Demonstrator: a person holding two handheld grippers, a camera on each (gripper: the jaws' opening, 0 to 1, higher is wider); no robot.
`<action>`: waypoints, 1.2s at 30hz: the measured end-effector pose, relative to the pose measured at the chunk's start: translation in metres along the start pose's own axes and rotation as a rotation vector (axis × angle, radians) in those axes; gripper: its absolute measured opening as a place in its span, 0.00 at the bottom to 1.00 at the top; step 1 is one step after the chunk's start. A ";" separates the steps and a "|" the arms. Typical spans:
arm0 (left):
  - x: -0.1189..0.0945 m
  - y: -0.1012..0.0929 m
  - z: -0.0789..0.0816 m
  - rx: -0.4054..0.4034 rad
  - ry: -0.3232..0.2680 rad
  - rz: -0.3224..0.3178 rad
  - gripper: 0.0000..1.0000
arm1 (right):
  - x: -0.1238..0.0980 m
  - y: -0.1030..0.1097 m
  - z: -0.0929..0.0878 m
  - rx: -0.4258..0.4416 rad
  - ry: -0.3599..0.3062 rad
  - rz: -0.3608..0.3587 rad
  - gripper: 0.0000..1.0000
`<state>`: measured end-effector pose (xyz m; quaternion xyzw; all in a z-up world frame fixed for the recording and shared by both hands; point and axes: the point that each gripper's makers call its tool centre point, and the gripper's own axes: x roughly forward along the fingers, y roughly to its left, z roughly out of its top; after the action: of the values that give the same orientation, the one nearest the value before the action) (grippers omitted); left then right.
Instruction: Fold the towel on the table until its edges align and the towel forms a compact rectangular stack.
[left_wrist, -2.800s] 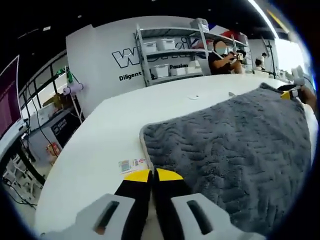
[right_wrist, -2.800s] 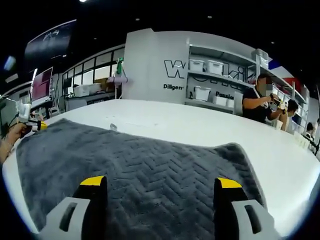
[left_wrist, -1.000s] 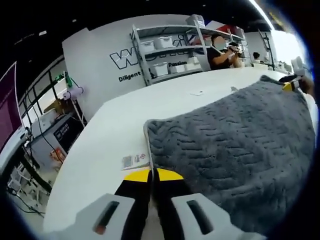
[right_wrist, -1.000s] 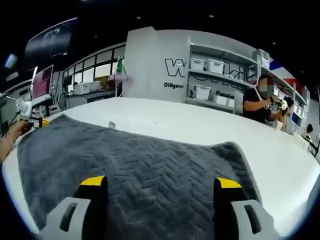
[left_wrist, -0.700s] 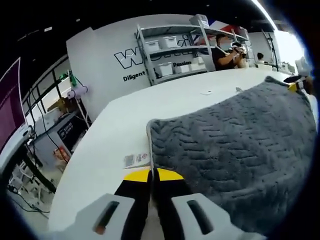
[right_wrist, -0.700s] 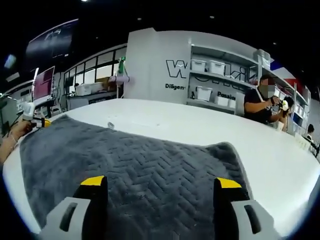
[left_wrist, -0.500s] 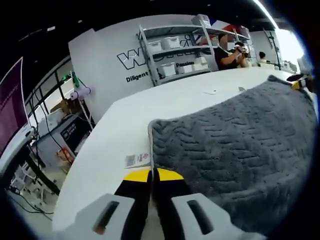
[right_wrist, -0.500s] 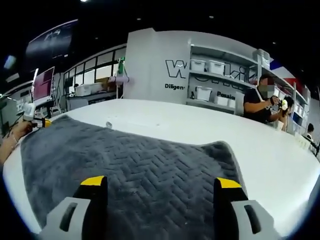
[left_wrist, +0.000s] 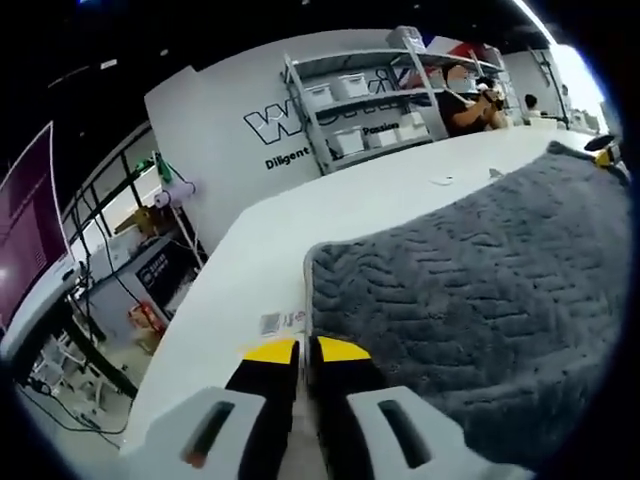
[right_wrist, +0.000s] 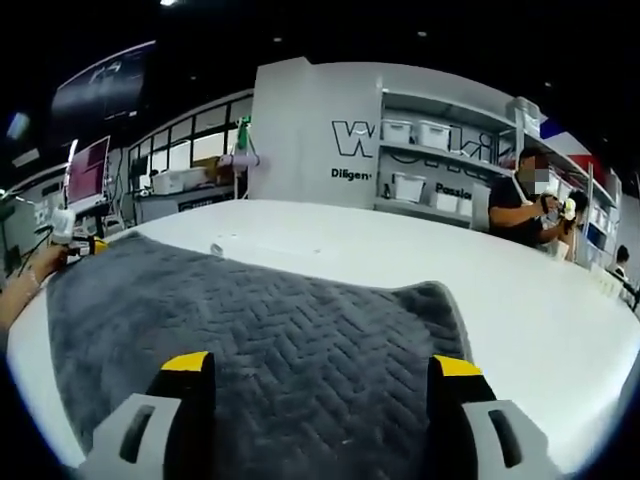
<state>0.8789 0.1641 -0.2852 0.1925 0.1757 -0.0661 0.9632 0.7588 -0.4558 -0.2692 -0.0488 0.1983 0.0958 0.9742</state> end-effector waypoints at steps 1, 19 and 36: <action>-0.002 0.000 0.001 -0.010 0.003 -0.003 0.15 | 0.000 0.000 0.000 0.000 0.001 0.000 0.91; -0.046 -0.055 0.065 -0.411 -0.252 -0.405 0.72 | 0.001 -0.002 -0.005 -0.009 0.026 -0.010 0.91; -0.082 -0.119 0.108 -0.594 -0.370 -0.792 0.99 | -0.018 -0.006 -0.006 0.005 0.029 -0.043 0.99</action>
<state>0.8132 0.0172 -0.2036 -0.1847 0.0733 -0.4053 0.8923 0.7418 -0.4654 -0.2669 -0.0520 0.2115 0.0736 0.9732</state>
